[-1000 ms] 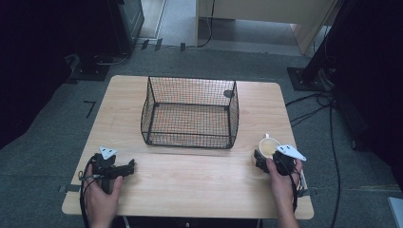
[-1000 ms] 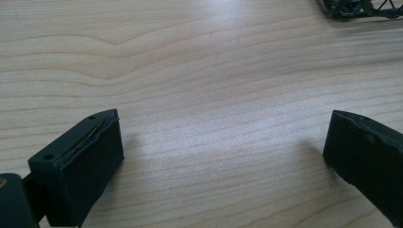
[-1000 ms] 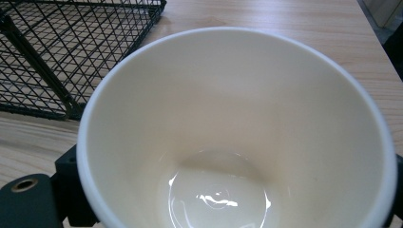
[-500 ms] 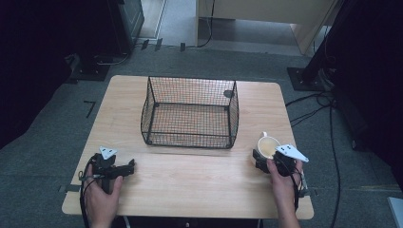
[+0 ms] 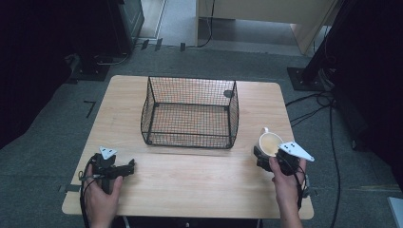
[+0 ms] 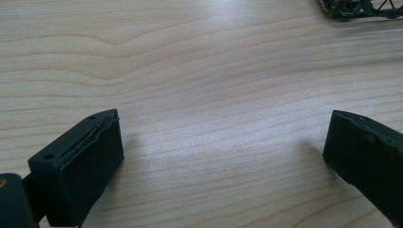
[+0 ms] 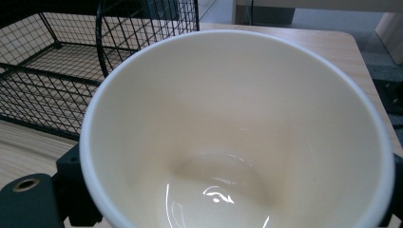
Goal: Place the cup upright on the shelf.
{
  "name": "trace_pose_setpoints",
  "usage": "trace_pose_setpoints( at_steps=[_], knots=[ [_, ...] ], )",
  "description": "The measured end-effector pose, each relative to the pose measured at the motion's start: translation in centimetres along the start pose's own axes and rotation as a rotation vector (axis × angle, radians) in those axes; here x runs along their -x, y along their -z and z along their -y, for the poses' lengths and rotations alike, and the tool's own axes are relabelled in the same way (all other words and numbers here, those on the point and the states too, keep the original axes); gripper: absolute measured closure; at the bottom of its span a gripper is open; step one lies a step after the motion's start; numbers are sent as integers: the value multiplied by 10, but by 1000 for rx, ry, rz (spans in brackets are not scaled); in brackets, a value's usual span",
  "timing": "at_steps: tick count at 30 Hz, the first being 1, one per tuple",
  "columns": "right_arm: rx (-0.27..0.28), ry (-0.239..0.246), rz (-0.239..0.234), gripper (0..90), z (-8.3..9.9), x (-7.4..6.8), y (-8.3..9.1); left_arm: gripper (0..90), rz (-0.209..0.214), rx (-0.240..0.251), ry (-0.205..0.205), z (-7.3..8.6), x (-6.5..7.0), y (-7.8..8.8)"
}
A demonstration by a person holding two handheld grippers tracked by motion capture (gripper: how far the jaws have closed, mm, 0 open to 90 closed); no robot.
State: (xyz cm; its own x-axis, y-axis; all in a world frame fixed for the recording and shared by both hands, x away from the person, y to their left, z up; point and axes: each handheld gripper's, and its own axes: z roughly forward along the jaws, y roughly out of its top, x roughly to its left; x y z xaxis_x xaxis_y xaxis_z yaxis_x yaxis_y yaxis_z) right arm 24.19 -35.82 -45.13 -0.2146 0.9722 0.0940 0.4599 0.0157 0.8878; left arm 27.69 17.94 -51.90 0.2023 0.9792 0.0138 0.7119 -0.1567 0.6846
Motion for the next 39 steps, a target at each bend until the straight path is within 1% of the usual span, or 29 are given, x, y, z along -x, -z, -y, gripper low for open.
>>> trace_pose_setpoints(
  at_steps=[4, 5, 8, 11, 12, 13, 17, 26, 28, 29, 32, 33, 34, 39],
  knots=[
    [5, -2, -4, 95, -4, -2, 3, 0, 0, 0, 0, 0, 0, 0],
    [9, 5, -9, 95, -8, -4, 4, 0, 0, 0, 0, 0, 0, 0],
    [11, 9, -14, 94, -11, -6, 4, 0, 0, 0, 0, 0, 0, 0],
    [22, 20, -27, 94, -20, -13, 6, 0, 0, 0, 0, 0, 0, 0],
    [22, 20, -27, 94, -20, -13, 6, 0, 0, 0, 0, 0, 0, 0],
    [27, 29, -31, 94, -25, -16, 6, 0, 0, 0, 0, 0, 0, 0],
    [35, 35, -39, 95, -32, -20, 7, 0, 0, 0, 0, 0, 0, 0],
    [62, 61, -56, 95, -58, -33, 5, 0, 0, 1, 2, 0, 0, 0],
    [65, 64, -58, 94, -60, -34, 5, 0, 0, 1, 2, 0, 0, 0],
    [71, 67, -61, 95, -65, -37, 4, 0, 0, 1, 2, 0, 0, 0],
    [83, 72, -64, 95, -72, -40, 4, 0, 0, 1, 2, 0, 0, 0],
    [83, 72, -64, 95, -72, -40, 4, 0, 0, 1, 2, 0, 0, 0],
    [91, 77, -66, 95, -79, -42, 5, 0, 0, 1, 2, 0, 0, 0],
    [110, 87, -72, 95, -93, -48, 5, 0, 1, -2, 2, 0, 0, 0]
  ],
)
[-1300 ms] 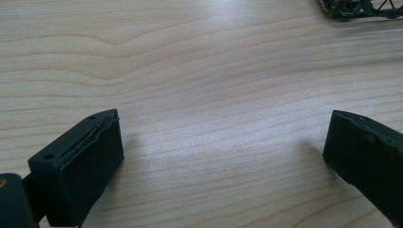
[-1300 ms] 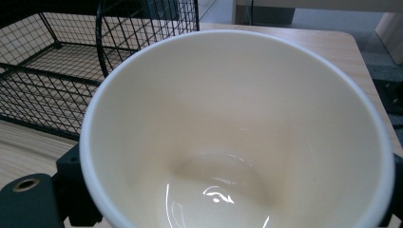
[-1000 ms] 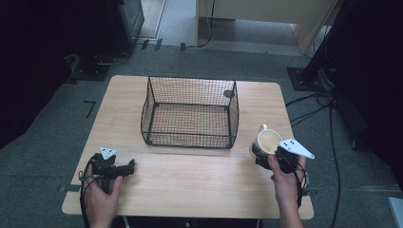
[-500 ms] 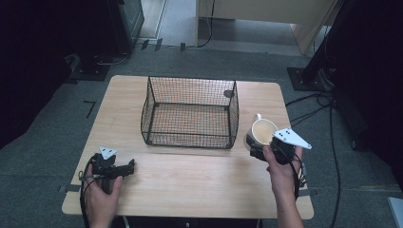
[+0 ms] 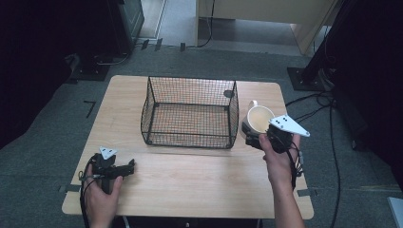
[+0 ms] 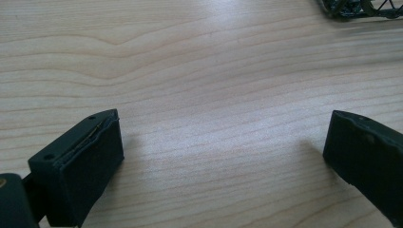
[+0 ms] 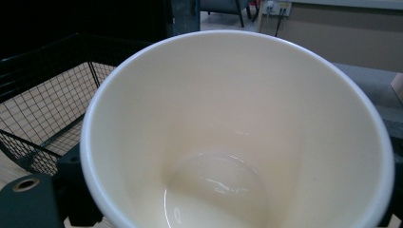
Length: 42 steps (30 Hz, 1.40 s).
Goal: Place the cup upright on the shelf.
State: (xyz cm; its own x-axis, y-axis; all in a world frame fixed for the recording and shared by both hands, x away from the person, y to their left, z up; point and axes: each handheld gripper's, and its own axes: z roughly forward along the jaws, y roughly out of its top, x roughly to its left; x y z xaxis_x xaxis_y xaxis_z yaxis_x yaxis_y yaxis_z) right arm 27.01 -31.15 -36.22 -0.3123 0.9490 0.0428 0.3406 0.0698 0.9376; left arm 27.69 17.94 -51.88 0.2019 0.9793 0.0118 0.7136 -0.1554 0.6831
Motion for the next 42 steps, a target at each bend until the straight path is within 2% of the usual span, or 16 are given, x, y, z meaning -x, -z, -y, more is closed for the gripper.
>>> trace_pose_setpoints(
  at_steps=[8, 17, 18, 25, 28, 30, 31, 33, 34, 37, 38, 41, 42],
  knots=[
    [15, 26, -14, 95, -19, -10, -7, 0, -1, 2, 2, 0, 0, 0],
    [19, 42, -58, 95, -39, -29, -28, 0, -1, 2, 1, 0, 0, 0],
    [20, 47, -71, 95, -44, -35, -35, 0, -1, 2, 1, 0, 0, 0],
    [17, 55, -107, 95, -55, -49, -55, 0, -1, 2, 1, 0, 0, 0],
    [10, 50, -134, 95, -58, -56, -69, 0, -1, 2, 1, 0, 0, 0],
    [7, 56, -142, 95, -60, -59, -75, 0, -1, 3, 2, 0, 0, 0],
    [0, 66, -154, 95, -60, -64, -86, 0, 0, 2, 2, 0, 0, 0],
    [-4, 63, -156, 95, -61, -65, -89, 0, -1, 3, 1, 0, 0, 0],
    [-7, 79, -161, 95, -60, -68, -100, 0, -1, 4, 2, 0, 0, 0],
    [-14, 77, -170, 95, -59, -70, -109, 0, -1, 4, 2, 0, 0, 0],
    [-22, 69, -191, 95, -58, -73, -120, 0, -1, 4, 2, 0, 0, 0],
    [-32, 78, -204, 95, -57, -77, -131, 0, -1, 4, 2, 0, 0, 0],
    [-32, 78, -204, 95, -57, -77, -131, 0, -1, 4, 2, 0, 0, 0]
  ],
)
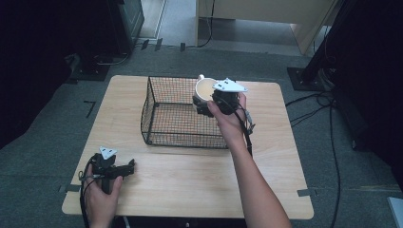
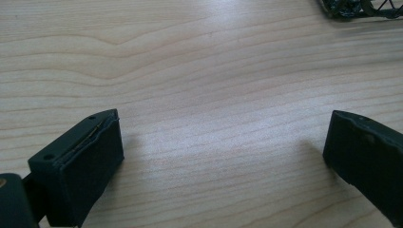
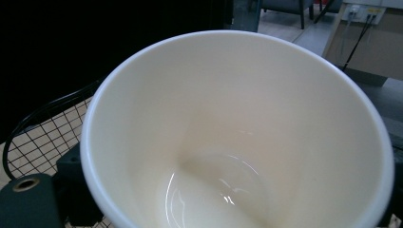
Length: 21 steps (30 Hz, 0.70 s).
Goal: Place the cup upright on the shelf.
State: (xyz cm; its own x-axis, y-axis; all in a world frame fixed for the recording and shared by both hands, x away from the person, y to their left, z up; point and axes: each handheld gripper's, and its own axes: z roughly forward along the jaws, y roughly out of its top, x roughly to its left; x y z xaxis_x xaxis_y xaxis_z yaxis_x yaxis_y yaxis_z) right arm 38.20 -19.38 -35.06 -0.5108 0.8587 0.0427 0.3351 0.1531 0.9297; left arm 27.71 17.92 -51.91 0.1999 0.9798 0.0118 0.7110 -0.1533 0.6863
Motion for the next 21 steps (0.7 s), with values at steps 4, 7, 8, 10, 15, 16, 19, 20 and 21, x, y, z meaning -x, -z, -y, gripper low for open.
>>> trace_pose_setpoints(
  at_steps=[4, 7, 8, 10, 15, 16, 19, 20, 21],
  knots=[
    [0, 21, -44, 95, 2, 1, -22, 0, 1, -1, 1, 0, 0, 0],
    [-13, 40, -60, 95, 3, 1, -34, 0, 1, -2, 0, 0, 0, 0],
    [-17, 46, -64, 95, 3, 1, -37, 0, 1, -2, 0, 0, 0, 0],
    [-24, 62, -78, 95, 5, 1, -45, 0, 0, -1, -1, 0, 0, 0],
    [-31, 74, -121, 95, 12, 0, -63, 0, 0, -2, -1, 0, 0, 0],
    [-38, 79, -125, 95, 14, -1, -67, 0, 0, -1, -1, 0, 0, 0],
    [-66, 95, -144, 95, 20, -4, -77, 0, 1, -2, -1, 0, 0, 0],
    [-66, 95, -144, 95, 20, -4, -77, 0, 1, -2, -1, 0, 0, 0],
    [-75, 100, -151, 95, 22, -5, -81, 0, 1, -3, -1, 0, 0, 0]
  ],
)
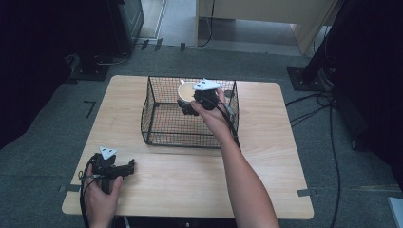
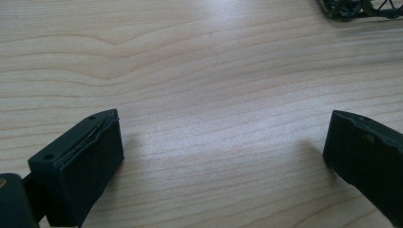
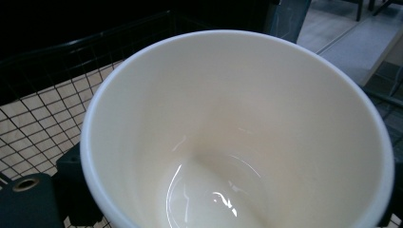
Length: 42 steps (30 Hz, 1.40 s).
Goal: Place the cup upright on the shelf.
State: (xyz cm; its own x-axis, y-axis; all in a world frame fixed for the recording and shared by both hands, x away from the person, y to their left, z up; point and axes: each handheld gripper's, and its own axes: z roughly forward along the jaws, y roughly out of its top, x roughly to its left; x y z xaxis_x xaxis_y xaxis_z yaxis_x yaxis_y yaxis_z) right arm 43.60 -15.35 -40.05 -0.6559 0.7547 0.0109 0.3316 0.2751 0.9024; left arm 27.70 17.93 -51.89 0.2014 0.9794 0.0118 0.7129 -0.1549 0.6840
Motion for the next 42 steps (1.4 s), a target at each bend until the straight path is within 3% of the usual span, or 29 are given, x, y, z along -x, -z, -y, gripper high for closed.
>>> trace_pose_setpoints(
  at_steps=[4, 9, 12, 17, 26, 28, 33, 38, 42],
  knots=[
    [-35, 22, -32, 95, 7, -2, -12, 0, 0, 0, 1, 0, 0, 0],
    [-134, 75, -84, 94, 17, 2, -30, 0, 0, 0, 1, 0, 0, 0],
    [-158, 77, -89, 94, 21, 5, -34, 0, 0, 2, 2, 0, 0, 0],
    [-223, 77, -143, 94, 32, 12, -44, 0, 0, 1, 0, 0, 0, 0],
    [-288, 111, -153, 93, 43, 7, -56, 0, 0, 0, -1, 0, 0, 0],
    [-295, 103, -170, 92, 45, 6, -57, 0, 0, 0, -1, 0, 0, 0],
    [-324, 57, -154, 89, 46, 7, -57, 0, 0, -1, -1, 0, 0, 0],
    [-366, 71, -176, 0, 44, 5, -53, 0, 0, -1, -1, 0, 0, 0],
    [-331, 65, -142, 0, 40, 6, -48, 0, 0, 0, -1, 0, 0, 0]
  ],
)
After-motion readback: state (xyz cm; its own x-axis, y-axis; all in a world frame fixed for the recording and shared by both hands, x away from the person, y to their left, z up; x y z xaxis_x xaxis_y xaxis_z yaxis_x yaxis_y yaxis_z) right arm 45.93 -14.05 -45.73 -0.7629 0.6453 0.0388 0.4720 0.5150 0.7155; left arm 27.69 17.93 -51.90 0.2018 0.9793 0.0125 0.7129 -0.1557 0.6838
